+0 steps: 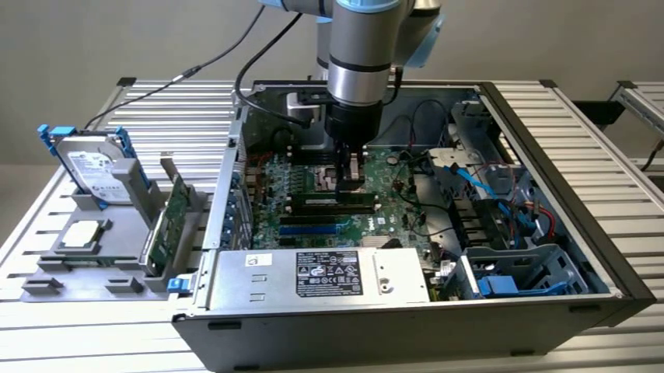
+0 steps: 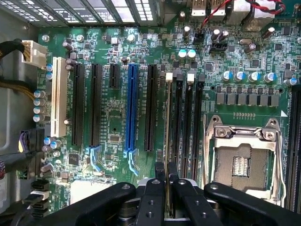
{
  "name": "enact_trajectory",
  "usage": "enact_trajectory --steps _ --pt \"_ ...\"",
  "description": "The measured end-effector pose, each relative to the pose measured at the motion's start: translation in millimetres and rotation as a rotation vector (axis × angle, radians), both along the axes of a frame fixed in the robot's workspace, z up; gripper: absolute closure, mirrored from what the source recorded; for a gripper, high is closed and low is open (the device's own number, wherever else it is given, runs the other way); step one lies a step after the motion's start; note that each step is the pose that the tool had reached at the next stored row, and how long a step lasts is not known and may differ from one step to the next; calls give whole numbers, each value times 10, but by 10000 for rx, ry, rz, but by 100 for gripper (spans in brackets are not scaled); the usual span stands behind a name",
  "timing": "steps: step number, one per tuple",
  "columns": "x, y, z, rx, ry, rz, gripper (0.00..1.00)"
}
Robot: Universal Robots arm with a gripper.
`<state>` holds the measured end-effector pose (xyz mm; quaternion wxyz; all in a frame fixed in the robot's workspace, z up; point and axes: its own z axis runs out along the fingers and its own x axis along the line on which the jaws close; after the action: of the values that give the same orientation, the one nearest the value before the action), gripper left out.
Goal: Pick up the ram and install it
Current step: 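Insert the ram into the slot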
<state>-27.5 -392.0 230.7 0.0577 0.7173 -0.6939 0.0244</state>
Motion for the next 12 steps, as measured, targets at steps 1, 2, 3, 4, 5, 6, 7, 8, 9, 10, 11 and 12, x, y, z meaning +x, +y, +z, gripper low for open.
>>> enact_trajectory --steps 1,2,3,4,5,6,7,8,9,10,11,12 --pt "0 0 -1 8 -11 1 87" --pt "0 0 -3 16 -21 0 87" --pt "-1 0 -3 18 -28 -1 87" --pt "-1 0 -3 20 -32 -1 87" --pt "-3 0 -3 20 -35 -1 87" --pt "-5 0 -4 21 -37 -2 87" --pt "-8 0 -3 20 -38 -2 87" --pt "-12 0 -4 20 -40 -1 87" --pt "-16 0 -3 20 -40 -1 87" --pt "-20 0 -4 20 -43 -2 87" --pt "-24 0 -4 21 -47 -1 87" --pt "-27 0 -5 21 -55 -1 87"
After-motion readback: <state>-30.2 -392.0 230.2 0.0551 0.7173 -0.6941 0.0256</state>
